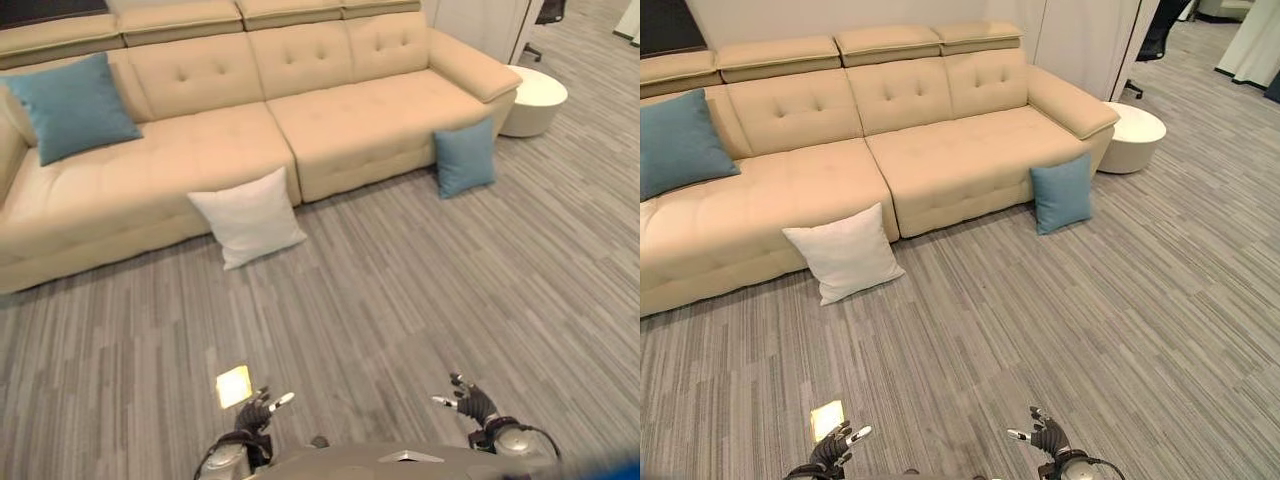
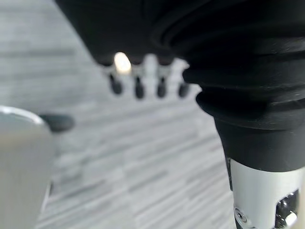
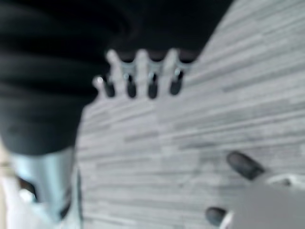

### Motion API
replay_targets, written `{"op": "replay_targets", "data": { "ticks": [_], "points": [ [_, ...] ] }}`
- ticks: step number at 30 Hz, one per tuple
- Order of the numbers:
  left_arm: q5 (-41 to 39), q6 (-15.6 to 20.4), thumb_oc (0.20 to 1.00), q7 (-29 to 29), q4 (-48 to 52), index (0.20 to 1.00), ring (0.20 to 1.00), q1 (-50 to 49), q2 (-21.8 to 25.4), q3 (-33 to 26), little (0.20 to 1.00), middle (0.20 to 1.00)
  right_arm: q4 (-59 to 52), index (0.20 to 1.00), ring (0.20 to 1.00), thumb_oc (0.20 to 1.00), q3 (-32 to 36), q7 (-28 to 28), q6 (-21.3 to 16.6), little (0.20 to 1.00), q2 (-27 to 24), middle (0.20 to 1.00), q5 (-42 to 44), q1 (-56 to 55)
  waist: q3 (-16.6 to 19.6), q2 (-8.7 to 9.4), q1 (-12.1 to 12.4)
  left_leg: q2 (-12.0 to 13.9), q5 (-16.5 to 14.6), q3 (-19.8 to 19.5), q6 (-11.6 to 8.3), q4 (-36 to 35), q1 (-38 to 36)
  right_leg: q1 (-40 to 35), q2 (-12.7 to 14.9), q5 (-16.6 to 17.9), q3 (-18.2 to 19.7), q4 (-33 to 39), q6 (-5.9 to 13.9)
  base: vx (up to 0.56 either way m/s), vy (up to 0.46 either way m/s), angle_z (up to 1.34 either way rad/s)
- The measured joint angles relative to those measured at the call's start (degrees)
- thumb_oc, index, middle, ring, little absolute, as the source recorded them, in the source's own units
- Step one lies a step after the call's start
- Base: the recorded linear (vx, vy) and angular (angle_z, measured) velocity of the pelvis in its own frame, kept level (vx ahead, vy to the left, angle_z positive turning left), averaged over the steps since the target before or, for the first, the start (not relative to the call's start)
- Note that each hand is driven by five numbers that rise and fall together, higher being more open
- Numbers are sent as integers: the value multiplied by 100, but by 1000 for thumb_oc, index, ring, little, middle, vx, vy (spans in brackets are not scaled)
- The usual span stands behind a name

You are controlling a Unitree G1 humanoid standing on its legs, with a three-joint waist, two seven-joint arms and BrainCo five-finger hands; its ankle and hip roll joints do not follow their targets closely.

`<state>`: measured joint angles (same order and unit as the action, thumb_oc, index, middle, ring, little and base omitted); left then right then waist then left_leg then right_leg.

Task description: Pick up all the scattered cushions and arrange them neatly on the sofa.

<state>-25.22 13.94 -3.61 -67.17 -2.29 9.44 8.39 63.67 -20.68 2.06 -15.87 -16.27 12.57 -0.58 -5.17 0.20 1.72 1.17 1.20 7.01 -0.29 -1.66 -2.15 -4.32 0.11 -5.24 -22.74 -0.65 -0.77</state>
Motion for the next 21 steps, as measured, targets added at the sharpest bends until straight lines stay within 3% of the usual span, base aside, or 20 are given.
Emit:
{"op": "replay_targets", "data": {
  "ticks": [2, 4, 5, 6, 7, 8, 9, 10, 11, 14, 17, 19, 21],
  "points": [
    [-6, 0, 1000, 3, -3, 1000, 1000, 44, -16, -1, 1000, 1000, -18, 1000, 1000, 1000, -37, -4, -2, 1000, -3, 1000, -34, 46, -77, 16, 86, 7, 0, -126, -142, 9, 151, 74, 2, 12, -172, 10, -54, -28, -31, 37],
    [-9, 2, 1000, 23, -2, 1000, 1000, 74, -10, -9, 1000, 1000, -21, 1000, 1000, 1000, -50, -5, -2, 1000, -6, 1000, -49, 44, -115, 26, 113, 14, -5, -148, -152, -10, 178, 73, 0, 18, -257, 4, -117, -72, 10, 47],
    [-3, 6, 1000, 28, -16, 1000, 1000, 131, -19, 2, 1000, 1000, -148, 1000, 1000, 1000, -99, -29, -18, 1000, -33, 1000, -50, 14, -153, 51, 75, 28, -74, -25, -213, 102, 356, 57, 58, 32, -579, 18, -131, -47, 42, 104],
    [-2, 8, 1000, 26, -40, 1000, 1000, 253, -35, 2, 1000, 1000, -160, 1000, 1000, 1000, -101, -41, -16, 1000, -15, 1000, -51, 39, -205, 154, 1, 165, -108, 546, -186, 140, 379, 86, 232, -1, -820, 7, -179, 78, 34, 101],
    [-2, 6, 1000, 29, -50, 1000, 1000, 243, -38, 2, 1000, 1000, -193, 1000, 1000, 1000, -122, -43, -16, 1000, -16, 1000, -52, 69, -224, 214, 57, 203, -108, 748, -188, 117, 320, 67, 305, -31, -849, -32, -138, 108, 91, 112],
    [1, 1, 1000, 33, -76, 1000, 1000, 253, -71, 1, 1000, 1000, -333, 1000, 1000, 1000, -136, -72, -21, 1000, -67, 1000, -52, 64, -195, 201, -100, 406, -96, 1292, -183, 147, 244, -65, 387, -32, -1136, -5, -4, 120, 92, 75],
    [2, 0, 1000, 36, -109, 1000, 1000, 286, -109, 3, 1000, 1000, -411, 1000, 1000, 1000, -132, -84, -19, 1000, -102, 1000, -52, 67, -154, 138, -150, 507, -27, 1597, -164, 129, 205, -87, 400, -56, -1234, -60, 63, 129, 157, 87],
    [3, 1, 1000, 48, -163, 1000, 1000, 387, -118, -2, 1000, 1000, -513, 1000, 1000, 1000, -140, -106, -20, 1000, -69, 1000, -53, 133, -132, 158, -188, 453, -8, 1782, 7, 99, 164, -90, 518, -63, -1256, -165, 155, 218, 198, 40],
    [4, 1, 1000, 49, -163, 1000, 1000, 419, -66, -5, 1000, 1000, -604, 1000, 1000, 1000, -154, -104, -52, 1000, 30, 1000, -54, 235, -58, 250, -187, 278, -62, 1747, 119, 15, 55, -128, 635, -35, -1225, -157, 255, 230, 216, 17],
    [4, 5, 1000, 48, -163, 1000, 1000, 441, 30, -15, 1000, 1000, -611, 1000, 1000, 1000, -152, -104, -77, 1000, 112, 1000, -54, 328, -12, 282, -118, 96, -142, 1739, 241, -65, -83, -154, 836, -71, -1075, -315, 417, 162, 226, 5],
    [9, 5, 1000, 46, -168, 1000, 1000, 401, 91, -160, 1000, 1000, -600, 1000, 1000, 1000, -164, -103, -74, 1000, 124, 1000, -91, 323, 20, 198, -32, -79, -213, 1728, 341, -276, -274, -29, 1104, -175, -1017, -858, 602, 164, 264, 0],
    [11, 0, 1000, 37, -233, 1000, 1000, 374, 92, -178, 1000, 1000, -601, 1000, 1000, 1000, -237, -107, -73, 1000, 98, 1000, -161, 341, -21, 109, -24, -85, -286, 1697, 432, -333, -368, 328, 1373, -253, -794, -1883, 709, 87, 110, 4],
    [11, 1, 1000, 35, -227, 1000, 1000, 357, 137, -178, 1000, 1000, -610, 1000, 1000, 1000, -305, -99, -71, 1000, 158, 1000, -215, 280, -50, 170, -63, -148, -291, 1607, 486, -334, -471, 779, 1690, -424, -434, -2833, 920, 64, 56, 27]
  ]
}}
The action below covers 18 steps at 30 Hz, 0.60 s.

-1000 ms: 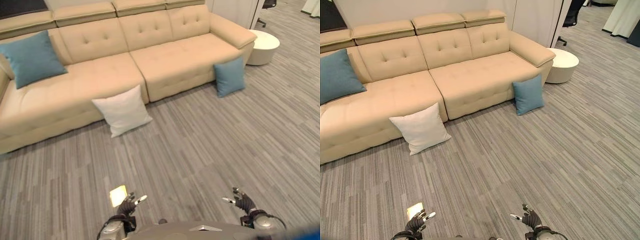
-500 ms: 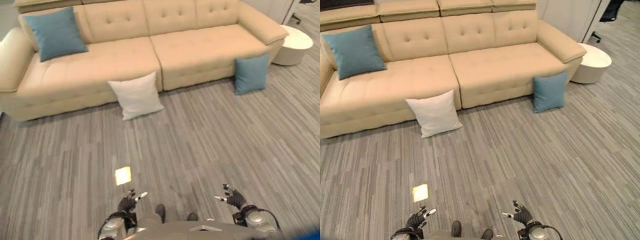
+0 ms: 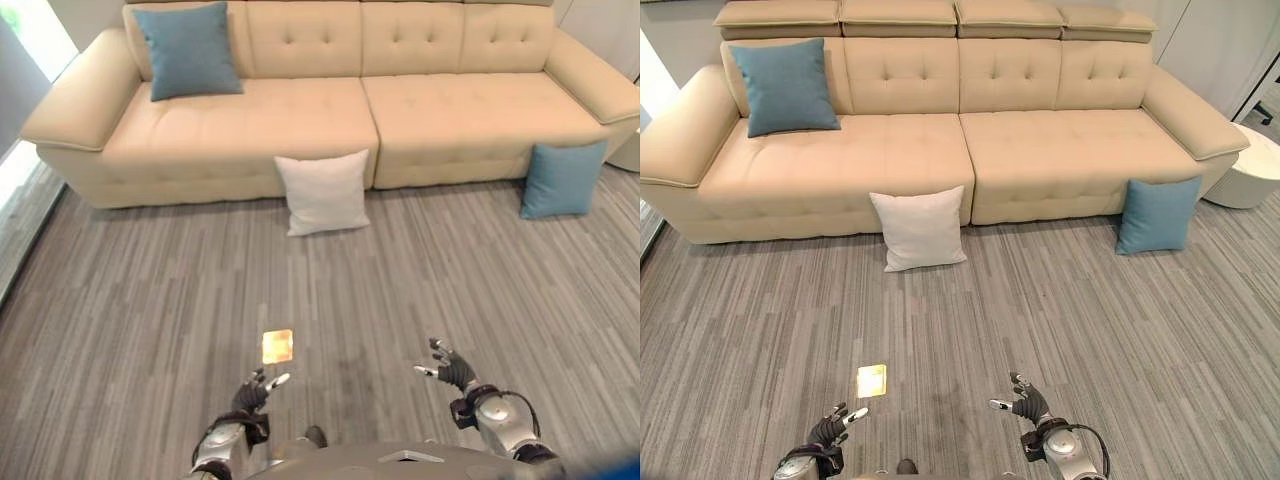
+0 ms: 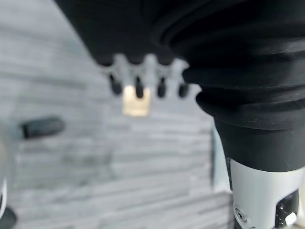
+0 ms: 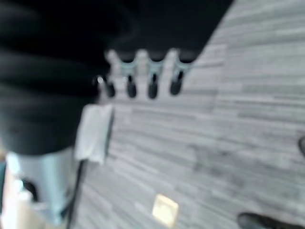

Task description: Pick up all the scattered cushions and arrange them neatly on the sofa.

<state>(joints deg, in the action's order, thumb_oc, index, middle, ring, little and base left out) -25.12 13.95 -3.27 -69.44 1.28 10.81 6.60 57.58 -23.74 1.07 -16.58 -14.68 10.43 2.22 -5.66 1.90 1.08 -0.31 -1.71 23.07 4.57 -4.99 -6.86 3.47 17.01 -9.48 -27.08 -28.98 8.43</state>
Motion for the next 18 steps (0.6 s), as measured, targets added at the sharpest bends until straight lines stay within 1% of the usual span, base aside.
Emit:
{"op": "replay_targets", "data": {
  "ticks": [1, 2, 3, 4, 5, 6, 7, 8, 9, 10, 11, 12, 13, 14, 15, 16, 17, 18],
  "points": [
    [-2, 1, 1000, -3, 7, 1000, 1000, 1, 76, -3, 1000, 1000, -27, 1000, 1000, 1000, -31, 2, 3, 1000, 47, 1000, -41, -2, -10, 90, 5, -38, -24, -53, 51, -6, -9, 225, -55, -38, 330, -80, 60, 171, 17, 27],
    [-1, -1, 1000, -3, 2, 1000, 1000, 6, 154, -5, 1000, 1000, -123, 1000, 1000, 1000, -103, -1, 3, 1000, 95, 1000, -53, 26, -45, 200, -28, -69, -23, -84, 58, -18, 1, 449, -187, -36, 678, -47, 57, 230, -8, 18],
    [0, -1, 1000, -3, 1, 1000, 1000, 15, 182, 1, 1000, 1000, -224, 1000, 1000, 1000, -119, 1, 2, 1000, 89, 1000, -54, 21, -73, 248, -58, -74, -62, -143, 62, -23, 1, 602, -307, -36, 827, 101, 52, 302, -41, 14],
    [2, -2, 1000, 3, -11, 1000, 1000, 22, 201, 1, 1000, 1000, -329, 1000, 1000, 1000, -123, 2, 3, 1000, 50, 1000, -51, 60, -111, 220, -75, -45, -149, -227, 91, -44, 27, 798, -639, -2, 1306, 571, -4, 291, -95, 34],
    [1, -1, 1000, -2, -53, 1000, 1000, 108, 122, 2, 1000, 1000, -437, 1000, 1000, 1000, -92, -5, 7, 1000, -13, 1000, -42, 84, -191, 151, -190, -47, -126, -299, 1, -48, 17, 950, -686, 366, 1080, 1501, -71, 336, -84, 31],
    [1, 0, 1000, -2, -48, 1000, 1000, 117, 83, 2, 1000, 1000, -442, 1000, 1000, 1000, -96, -3, 15, 1000, 1, 1000, -42, 83, -208, 122, -186, -44, -151, -337, -15, -47, -19, 1027, -678, 649, 993, 1720, -61, 314, -97, 48],
    [1, -1, 1000, -3, -50, 1000, 1000, 114, 67, 0, 1000, 1000, -468, 1000, 1000, 1000, -111, 4, 18, 1000, 18, 1000, -42, 73, -221, 101, -212, -48, -220, -501, -20, -43, -40, 1048, -715, 854, 1061, 1869, -27, 278, -76, 45],
    [1, -1, 1000, -6, -49, 1000, 1000, 112, 51, 2, 1000, 1000, -481, 1000, 1000, 1000, -111, 10, 20, 1000, 19, 1000, -43, 55, -229, 88, -305, -43, -224, -652, -27, -21, -61, 1029, -731, 1015, 1130, 1908, -45, 260, -117, 73],
    [1, -2, 1000, -7, -48, 1000, 1000, 104, 39, 6, 1000, 1000, -481, 1000, 1000, 1000, -110, 18, 38, 1000, 13, 1000, -44, 53, -249, 55, -353, 4, -227, -775, -123, -17, -128, 946, -817, 1142, 1244, 1896, -168, 246, -158, 76],
    [3, 0, 1000, -7, -47, 1000, 1000, 101, -9, 23, 1000, 1000, -493, 1000, 1000, 1000, -85, 23, 43, 1000, -17, 1000, -42, 54, -280, -23, -343, 117, -221, -837, -191, -4, -227, 731, -928, 1112, 1183, 2012, -391, 221, -184, 53],
    [4, 1, 1000, -6, -48, 1000, 1000, 92, -79, 21, 1000, 1000, -495, 1000, 1000, 1000, -40, 34, 43, 1000, -45, 1000, -40, 57, -293, -154, -320, 261, -250, -884, -257, 101, -250, 463, -1071, 1127, 1109, 2255, -477, 264, -281, 73],
    [2, 1, 1000, -9, -51, 1000, 1000, 148, -144, 23, 1000, 1000, -521, 1000, 1000, 1000, -37, 50, 43, 1000, -123, 1000, -24, 64, -291, -96, -347, 318, -143, -1037, -448, 750, 44, 18, -1028, 1196, 836, 2745, -612, 234, -265, 112],
    [2, 8, 1000, -8, -52, 1000, 1000, 228, -165, 19, 1000, 1000, -564, 1000, 1000, 1000, -28, 49, 43, 1000, -193, 1000, 37, 27, -276, 97, -384, 360, -8, -927, -838, 1587, 372, -383, -1001, 1184, 629, 3096, -652, 295, -283, 106],
    [-1, 27, 1000, -5, -41, 1000, 1000, 221, -149, 18, 1000, 1000, -564, 1000, 1000, 1000, -35, 46, 40, 1000, -183, 1000, 91, 34, -256, 200, -345, 429, -112, -833, -942, 2186, 600, -520, -998, 1139, 598, 3192, -777, 221, -147, 37],
    [0, 29, 1000, -7, -35, 1000, 1000, 184, -158, 22, 1000, 1000, -590, 1000, 1000, 1000, -49, 40, 32, 1000, -181, 1000, 135, 96, -258, 247, -318, 564, -253, -777, -1054, 2591, 744, -597, -1063, 1090, 642, 3220, -861, 324, -99, -12],
    [-7, 31, 1000, -10, -21, 1000, 1000, 236, -147, 86, 1000, 1000, -530, 1000, 1000, 1000, 9, 7, 7, 1000, -133, 1000, 234, 196, -260, 402, -265, 516, -377, -971, -1086, 2603, 1122, -659, -1088, 887, 731, 3332, -1103, 292, -15, -19],
    [-12, 36, 1000, -6, 17, 1000, 1000, 322, -124, 134, 1000, 1000, -453, 1000, 1000, 1000, 5, -11, 18, 1000, -123, 1000, 235, 227, -317, 499, -182, 446, -391, -952, -1049, 2174, 1211, -731, -1075, 905, 762, 3421, -1111, 333, 9, -7],
    [-13, 38, 1000, -7, 28, 1000, 1000, 390, -122, 134, 1000, 1000, -396, 1000, 1000, 1000, -61, -9, 28, 1000, -112, 1000, 230, 232, -359, 573, -132, 425, -296, -929, -991, 1675, 1272, -797, -1094, 891, 760, 3423, -1074, 269, 27, -8]
  ]
}}
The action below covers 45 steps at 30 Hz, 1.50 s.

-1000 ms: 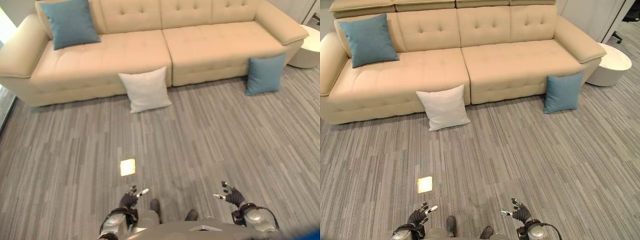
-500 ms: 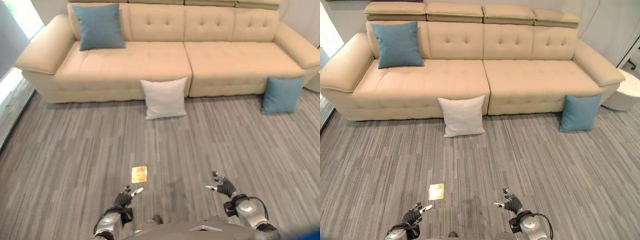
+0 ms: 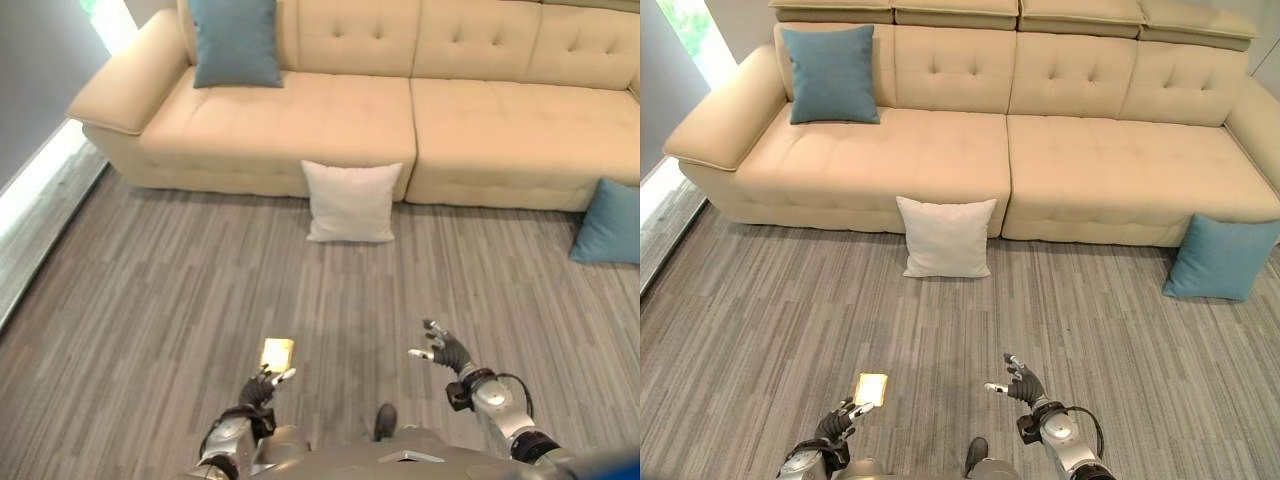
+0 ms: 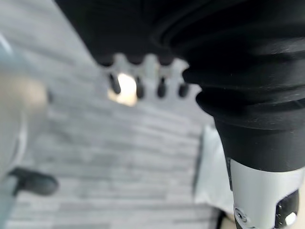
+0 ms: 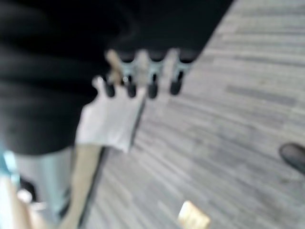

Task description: Pick up all the scattered cushions and arrange them neatly on the sofa.

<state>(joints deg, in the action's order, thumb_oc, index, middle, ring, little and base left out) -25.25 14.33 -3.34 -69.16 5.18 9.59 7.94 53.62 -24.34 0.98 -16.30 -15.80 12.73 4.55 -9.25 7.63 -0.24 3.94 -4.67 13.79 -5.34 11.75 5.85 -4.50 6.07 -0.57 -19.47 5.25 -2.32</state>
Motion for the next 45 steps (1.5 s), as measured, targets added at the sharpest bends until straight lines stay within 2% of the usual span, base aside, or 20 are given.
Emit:
{"op": "replay_targets", "data": {
  "ticks": [3, 6, 7, 8, 9, 12, 14, 16, 20, 23, 26, 27, 31, 32, 33, 35, 36, 39, 43, 45],
  "points": [
    [-3, 8, 1000, -2, 26, 1000, 1000, 21, 12, -7, 1000, 1000, 20, 1000, 1000, 1000, -113, 3, 1, 1000, 14, 1000, -2, -25, 8, 3, 65, 97, 668, 3, -4, -1004, 349, -223, -186, -249, -14, 31, 63, 245, 41, -11],
    [-1, 10, 1000, 1, 24, 1000, 1000, -73, 32, -10, 1000, 1000, 64, 1000, 1000, 1000, -130, 6, -5, 1000, 3, 1000, -4, -150, 95, -158, 136, 277, 1109, 305, 108, -956, 517, -603, -404, -480, 61, -3, 274, 239, 76, -33],
    [-1, 6, 1000, 1, 9, 1000, 1000, -200, 43, 15, 1000, 1000, 151, 1000, 1000, 1000, -137, 6, -13, 1000, 26, 1000, -4, -247, 237, -221, 132, 279, 1313, 301, 574, -929, 470, -663, -404, -623, 153, -88, 391, 378, 187, -26],
    [0, 8, 1000, 3, -16, 1000, 1000, -291, 213, 4, 1000, 1000, 274, 1000, 1000, 1000, -156, 20, -1, 1000, 227, 1000, -8, -330, 416, 110, 91, -66, 1164, 325, 666, -1105, 259, -625, -68, -844, 166, -407, 618, 270, 182, -7],
    [0, 5, 1000, 4, -23, 1000, 1000, -273, 232, -25, 1000, 1000, 265, 1000, 1000, 1000, -158, 17, 0, 1000, 243, 1000, -7, -352, 419, 139, 72, -156, 1124, 320, 717, -1196, 175, -614, 31, -860, 153, -615, 654, 365, 249, 8],
    [2, 8, 1000, -6, -20, 1000, 1000, -229, 166, 2, 1000, 1000, 136, 1000, 1000, 1000, -164, 33, 0, 1000, 241, 1000, -9, -289, 377, -127, 129, -381, 813, 351, 916, -1552, -550, -67, 503, -896, 386, -2668, 833, 276, 257, -1],
    [5, 8, 1000, -4, -22, 1000, 1000, -242, 192, 51, 1000, 1000, 104, 1000, 1000, 1000, -163, 33, 0, 1000, 240, 1000, -12, -193, 326, -223, 133, -492, 686, 416, 1029, -1569, -749, 454, 816, -649, 565, -3934, 1211, 214, 153, 2],
    [5, 10, 1000, -3, -10, 1000, 1000, -227, 245, 109, 1000, 1000, -103, 1000, 1000, 1000, -152, 38, -14, 1000, 271, 1000, -14, -186, 281, -304, 100, -592, 483, 343, 1120, -1564, -966, 1175, 838, -745, 896, -4923, 1319, 273, 121, 19],
    [12, 9, 1000, 0, -15, 1000, 1000, -196, 214, 103, 1000, 1000, -276, 1000, 1000, 1000, -155, 48, -13, 1000, 204, 1000, -63, -183, 127, -536, 31, -592, 271, 293, 1131, -1690, -1336, 1768, 563, -1027, 714, -3927, 1067, 234, -43, 6],
    [14, 11, 1000, -2, -17, 1000, 1000, -189, 156, 91, 1000, 1000, -295, 1000, 1000, 1000, -161, 53, -8, 1000, 197, 1000, -67, -211, 125, -444, -57, -610, 140, 266, 922, -1686, -1484, 2112, 558, -428, 457, -2152, 904, 268, -135, 17],
    [12, 14, 1000, -5, -25, 1000, 1000, -294, 122, 93, 1000, 1000, -257, 1000, 1000, 1000, -161, 66, 30, 1000, 198, 1000, -120, -312, 176, -383, -115, -474, -150, 72, 605, -1628, -1808, 1959, 420, 44, 477, -1633, 909, 270, -158, 34],
    [10, 10, 1000, -1, -27, 1000, 1000, -371, 122, 93, 1000, 1000, -210, 1000, 1000, 1000, -137, 63, 30, 1000, 196, 1000, -140, -315, 225, -321, -102, -359, -272, -29, 451, -1470, -1928, 1748, 288, 249, 473, -1594, 724, 155, -182, 38],
    [-2, 14, 1000, -6, -14, 1000, 1000, -335, -5, 89, 1000, 1000, -103, 1000, 1000, 1000, -1, 46, 12, 1000, 126, 1000, -134, -313, 395, -81, -17, 83, -129, 126, -72, 591, -1027, 945, 78, 494, 116, -554, 391, 92, -166, 42],
    [-5, 57, 1000, -11, 88, 1000, 1000, -276, -25, 98, 1000, 1000, -62, 1000, 1000, 1000, -14, 40, -1, 1000, 110, 1000, -98, -287, 374, -21, 26, 309, -158, 181, -163, 1612, -525, 738, -28, 623, 128, -282, 18, 122, -46, 11],
    [-4, 67, 1000, -15, 102, 1000, 1000, -271, -55, 100, 1000, 1000, -29, 1000, 1000, 1000, -51, 39, -2, 1000, 102, 1000, -88, -200, 381, -63, 81, 418, -209, 140, -179, 1775, -366, 669, -144, 599, 159, -227, -45, 173, -38, -11],
    [-5, 64, 1000, -33, 78, 1000, 1000, -195, -110, 116, 1000, 1000, 13, 1000, 1000, 1000, -127, -7, -25, 1000, 119, 1000, -37, -114, 331, -28, 58, 330, -273, 110, -128, 1137, -184, 410, -293, 445, 170, 18, -91, 221, 36, -14],
    [-4, 67, 1000, -44, 81, 1000, 1000, -162, -135, 112, 1000, 1000, 9, 1000, 1000, 1000, -196, 7, -25, 1000, 133, 1000, -43, -110, 274, -14, 37, 258, -156, 127, -80, 262, 17, 334, -402, 346, 163, 8, -23, 249, 80, -11],
    [-6, 106, 1000, -42, 53, 1000, 1000, -165, -117, 94, 1000, 1000, 31, 1000, 1000, 1000, -212, 7, -24, 1000, 145, 1000, -42, -170, 248, -35, 90, 165, 544, -201, -100, -1208, 37, 173, -578, 110, 317, 33, 104, 189, 77, -25],
    [-6, 125, 1000, -45, 41, 1000, 1000, -195, -134, 96, 1000, 1000, 27, 1000, 1000, 1000, -211, 6, -33, 1000, 107, 1000, -42, -275, 255, -209, 109, 109, 909, -339, 51, -1209, 28, -123, -703, -112, 464, 20, 106, 138, 149, -39],
    [-12, 124, 1000, -45, 28, 1000, 1000, -245, -108, 88, 1000, 1000, 43, 1000, 1000, 1000, -214, 1, -29, 1000, 144, 1000, -43, -274, 263, -235, 125, -37, 1055, -362, 412, -1383, -194, -127, -575, -265, 626, -207, 280, 104, 211, -39]
  ]
}}
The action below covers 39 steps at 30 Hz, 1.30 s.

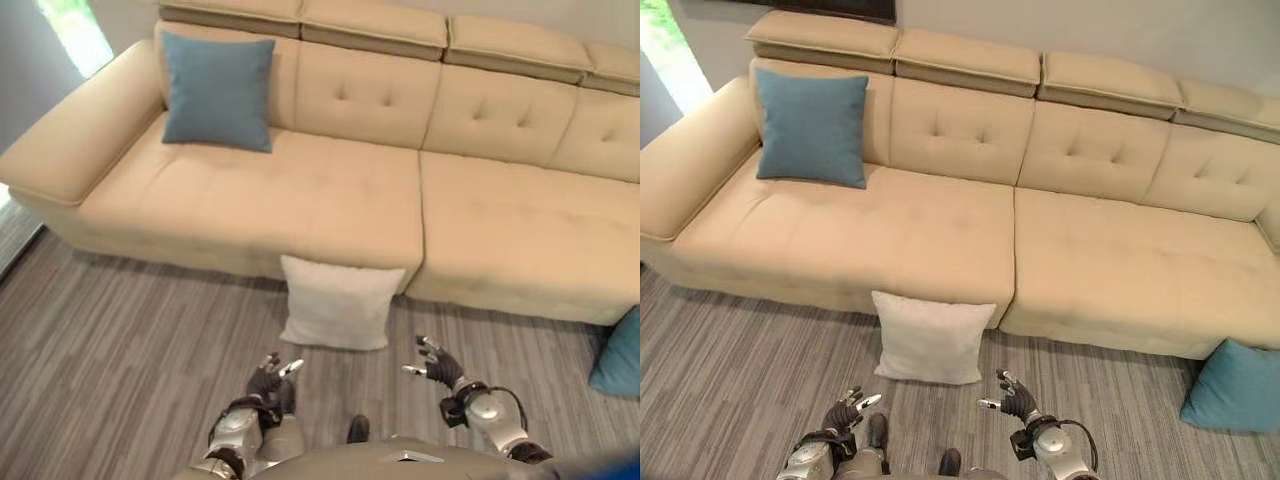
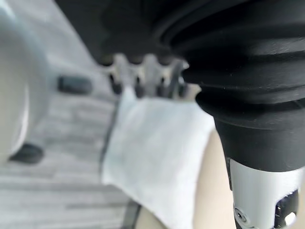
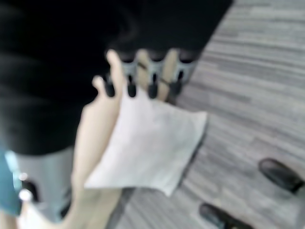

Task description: Pick up all the scattered cushions and arrange them neatly on the sofa.

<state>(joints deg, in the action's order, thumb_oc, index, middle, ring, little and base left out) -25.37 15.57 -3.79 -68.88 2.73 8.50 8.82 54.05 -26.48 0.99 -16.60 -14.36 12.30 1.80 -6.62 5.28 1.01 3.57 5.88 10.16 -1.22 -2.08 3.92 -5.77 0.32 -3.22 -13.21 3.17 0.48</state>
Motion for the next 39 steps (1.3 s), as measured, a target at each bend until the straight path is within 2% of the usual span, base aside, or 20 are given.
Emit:
{"op": "replay_targets", "data": {
  "ticks": [1, 3, 4, 5, 8, 10, 11, 12, 13, 14, 15, 16, 19, 21, 22, 25, 27, 29, 37, 39],
  "points": [
    [0, -5, 1000, 0, 5, 1000, 1000, 8, -9, 3, 1000, 1000, -20, 1000, 1000, 1000, 6, 0, -2, 1000, 3, 1000, -2, 30, -40, -58, -20, -55, -1, 75, 170, -140, -156, 141, 99, -78, 16, -410, 96, 109, 216, -45],
    [1, -7, 1000, -4, -1, 1000, 1000, -53, -25, 14, 1000, 1000, -120, 1000, 1000, 1000, 4, -5, -2, 1000, 9, 1000, -3, 115, -163, -262, 8, -58, -63, 266, 306, -295, -395, 578, 283, -275, -59, -1549, 334, 107, 173, -42],
    [2, -11, 1000, -3, -9, 1000, 1000, -63, -8, 22, 1000, 1000, -360, 1000, 1000, 1000, -46, 1, -6, 1000, 21, 1000, -18, 132, -198, -294, -32, -210, -187, 414, 440, -273, -520, 1217, 709, -511, -226, -2973, 580, 118, 132, -17],
    [2, -12, 1000, -4, -24, 1000, 1000, -62, 94, 20, 1000, 1000, -383, 1000, 1000, 1000, -67, -1, -11, 1000, 54, 1000, -18, 143, -190, -265, -44, -358, -250, 412, 439, -254, -594, 1425, 960, -602, -205, -3372, 678, 139, 97, -1],
    [8, -10, 1000, -2, -25, 1000, 1000, -56, 244, 25, 1000, 1000, -412, 1000, 1000, 1000, -87, 4, -5, 1000, 53, 1000, -25, 246, -213, -281, -22, -488, -440, 395, 510, -268, -824, 1538, 1200, -590, -157, -3348, 673, 157, -3, 4],
    [6, -10, 1000, -3, -23, 1000, 1000, -172, 355, 19, 1000, 1000, -629, 1000, 1000, 1000, -65, 2, -9, 1000, 49, 1000, -26, 296, -234, -323, 4, -528, -579, 501, 480, -273, -979, 1535, 1498, -499, -271, -2671, 717, 187, -100, -18],
    [6, -11, 1000, -3, -21, 1000, 1000, -182, 359, 19, 1000, 1000, -645, 1000, 1000, 1000, -65, 2, -9, 1000, 49, 1000, -26, 300, -232, -319, 2, -537, -592, 502, 472, -270, -985, 1537, 1548, -452, -292, -2543, 737, 93, -57, -3],
    [3, -8, 1000, -3, 11, 1000, 1000, -224, 369, 14, 1000, 1000, -698, 1000, 1000, 1000, -61, 2, -7, 1000, 53, 1000, -28, 255, -187, -245, -27, -549, -619, 461, 432, -262, -977, 1508, 1567, -273, -76, -2156, 872, 77, -92, 10],
    [3, -4, 1000, -3, 18, 1000, 1000, -234, 370, 17, 1000, 1000, -701, 1000, 1000, 1000, -65, 3, -6, 1000, 54, 1000, -32, 210, -164, -206, -32, -553, -630, 440, 415, -261, -989, 1498, 1550, -183, 27, -1950, 909, 56, -110, 10],
    [3, -3, 1000, -4, 18, 1000, 1000, -245, 375, 19, 1000, 1000, -691, 1000, 1000, 1000, -66, 2, -2, 1000, 52, 1000, -41, 166, -115, -125, -12, -571, -649, 444, 384, -253, -1007, 1447, 1533, -37, 5, -1746, 887, 41, -143, 5],
    [3, -2, 1000, 6, 43, 1000, 1000, -294, 416, 17, 1000, 1000, -676, 1000, 1000, 1000, -76, 3, 1, 1000, 44, 1000, -116, 136, -64, 33, -8, -598, -741, 418, 249, -162, -999, 1264, 1408, 272, 12, -1302, 680, -41, -150, -3],
    [4, 15, 1000, -4, 202, 1000, 1000, -300, 288, 89, 1000, 1000, -675, 1000, 1000, 1000, 14, -9, 1, 1000, -62, 1000, -127, 113, -89, -129, -6, -375, -814, 342, 137, -18, -934, 1074, 1136, 409, -39, -998, 590, -111, -137, -2],
    [-36, 38, 1000, 6, 421, 1000, 1000, -120, 257, 211, 1000, 1000, -755, 1000, 1000, 1000, 51, -18, -12, 1000, -223, 1000, -123, 139, -180, -246, -16, -105, -881, 234, 24, 364, -486, 1122, 875, 534, -218, -679, 419, -209, -111, 15],
    [-109, 142, 1000, 73, 737, 1000, 1000, 589, 263, 232, 1000, 1000, -753, 1000, 1000, 1000, 53, -107, -11, 1000, -529, 1000, -118, 571, -684, -357, -4, 74, -862, 24, -7, 787, 264, 1610, 743, 647, -385, -739, 249, -278, -94, 31],
    [-110, 144, 1000, 130, 773, 1000, 1000, 725, 265, 234, 1000, 1000, -752, 1000, 1000, 1000, 53, -137, -14, 1000, -558, 1000, -116, 667, -776, -370, -8, 89, -858, 9, -15, 841, 375, 1708, 740, 660, -406, -771, 225, -149, -36, 8],
    [-208, 226, 1000, 241, 971, 1000, 1000, 1069, 282, 230, 1000, 1000, -749, 1000, 1000, 1000, 52, -177, -35, 1000, -656, 1000, -111, 956, -1120, -405, -36, 94, -778, -108, -56, 948, 737, 1989, 773, 641, -498, -882, 207, -166, -11, 17],
    [-382, 318, 1000, 447, 1222, 1000, 1000, 1338, 393, 183, 1000, 1000, -846, 1000, 1000, 1000, 35, -251, -88, 1000, -654, 1000, -59, 1218, -1251, -321, -13, 81, -744, -164, -53, 1172, 1383, 2673, 876, 566, -510, -1283, 145, -132, 11, 24],
    [-583, 346, 1000, 670, 1386, 1000, 1000, 1695, 487, 179, 1000, 1000, -886, 1000, 1000, 1000, 45, -357, -97, 1000, -655, 1000, -7, 1704, -1712, -300, 5, 17, -693, -276, -25, 1439, 1856, 3155, 1021, 522, -526, -1689, 80, -77, 8, 26],
    [-783, 393, 1000, 931, 1828, 1000, 1000, 2689, 1015, 186, 1000, 1000, -1573, 1000, 1000, 1000, 312, -721, -131, 1000, -1080, 1000, 164, 3056, -1946, -309, -16, -50, -865, -382, 103, 2580, 3708, 4911, 1396, 329, -483, -2807, -37, -84, 36, 13],
    [-916, 387, 1000, 982, 2049, 1000, 1000, 2937, 1213, 202, 1000, 1000, -1743, 1000, 1000, 1000, 410, -875, -130, 1000, -1288, 1000, 175, 3406, -1968, -298, -52, -40, -1011, -372, 149, 3025, 4369, 5543, 1472, 252, -398, -3163, -86, -65, 59, 0]
  ]
}}
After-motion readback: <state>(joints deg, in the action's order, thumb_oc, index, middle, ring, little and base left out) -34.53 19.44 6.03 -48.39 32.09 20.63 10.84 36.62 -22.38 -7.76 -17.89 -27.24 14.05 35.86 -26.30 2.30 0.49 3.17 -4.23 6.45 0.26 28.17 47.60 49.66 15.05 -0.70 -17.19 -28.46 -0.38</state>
